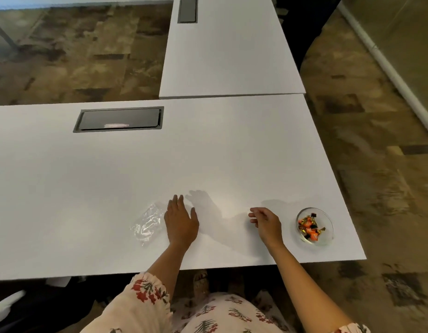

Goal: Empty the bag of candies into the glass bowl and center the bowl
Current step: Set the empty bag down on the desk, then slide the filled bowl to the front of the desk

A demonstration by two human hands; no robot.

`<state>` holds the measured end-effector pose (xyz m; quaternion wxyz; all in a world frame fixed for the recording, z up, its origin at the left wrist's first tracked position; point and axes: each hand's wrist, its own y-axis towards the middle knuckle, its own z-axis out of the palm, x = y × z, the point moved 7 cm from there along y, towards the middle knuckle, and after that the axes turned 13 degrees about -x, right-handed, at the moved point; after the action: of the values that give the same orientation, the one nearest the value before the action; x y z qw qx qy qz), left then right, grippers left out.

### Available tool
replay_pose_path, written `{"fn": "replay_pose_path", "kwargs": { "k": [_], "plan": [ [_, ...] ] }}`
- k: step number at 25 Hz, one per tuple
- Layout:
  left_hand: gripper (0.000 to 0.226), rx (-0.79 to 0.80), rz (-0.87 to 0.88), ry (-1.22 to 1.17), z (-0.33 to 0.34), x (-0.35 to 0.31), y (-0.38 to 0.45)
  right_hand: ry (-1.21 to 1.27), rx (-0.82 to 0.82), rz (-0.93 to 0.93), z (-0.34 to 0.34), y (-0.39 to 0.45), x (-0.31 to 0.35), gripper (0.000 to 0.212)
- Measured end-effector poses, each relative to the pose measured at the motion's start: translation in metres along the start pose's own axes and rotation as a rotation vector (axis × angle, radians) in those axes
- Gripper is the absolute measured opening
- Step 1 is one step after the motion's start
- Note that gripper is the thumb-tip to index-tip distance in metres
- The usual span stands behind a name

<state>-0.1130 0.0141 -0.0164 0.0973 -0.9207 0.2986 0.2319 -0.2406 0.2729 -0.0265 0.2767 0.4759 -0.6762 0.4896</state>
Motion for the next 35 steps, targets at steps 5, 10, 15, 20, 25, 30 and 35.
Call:
{"fn": "replay_pose_path", "kwargs": {
  "k": [5, 10, 15, 20, 25, 30, 35],
  "plan": [
    [0.06, 0.113, 0.177, -0.15, 0.038, -0.084, -0.016, 0.1, -0.249, 0.011, -0.06, 0.017, -0.01, 0.02],
    [0.061, 0.241, 0.218, -0.31, 0.072, -0.151, -0.036, 0.072, -0.466, 0.048, -0.123, 0.034, -0.026, 0.025],
    [0.062, 0.437, 0.131, -0.437, 0.108, -0.209, -0.064, 0.091, -0.677, 0.051, -0.168, 0.042, -0.041, 0.029],
    [0.051, 0.744, -0.015, -0.514, 0.142, -0.249, -0.092, 0.186, -0.825, 0.153, -0.188, 0.049, -0.054, 0.029],
    [0.05, 0.889, -0.183, -0.608, 0.165, -0.264, -0.112, 0.368, -0.835, 0.345, -0.186, 0.059, -0.081, 0.033],
    [0.06, 0.945, -0.472, -0.793, 0.189, -0.274, -0.132, 0.666, -0.71, 0.452, -0.169, 0.07, -0.087, 0.027],
    [0.063, 0.95, -0.502, -0.787, 0.204, -0.266, -0.135, 0.605, -0.66, 0.488, -0.159, 0.068, -0.09, 0.038]
  ]
}}
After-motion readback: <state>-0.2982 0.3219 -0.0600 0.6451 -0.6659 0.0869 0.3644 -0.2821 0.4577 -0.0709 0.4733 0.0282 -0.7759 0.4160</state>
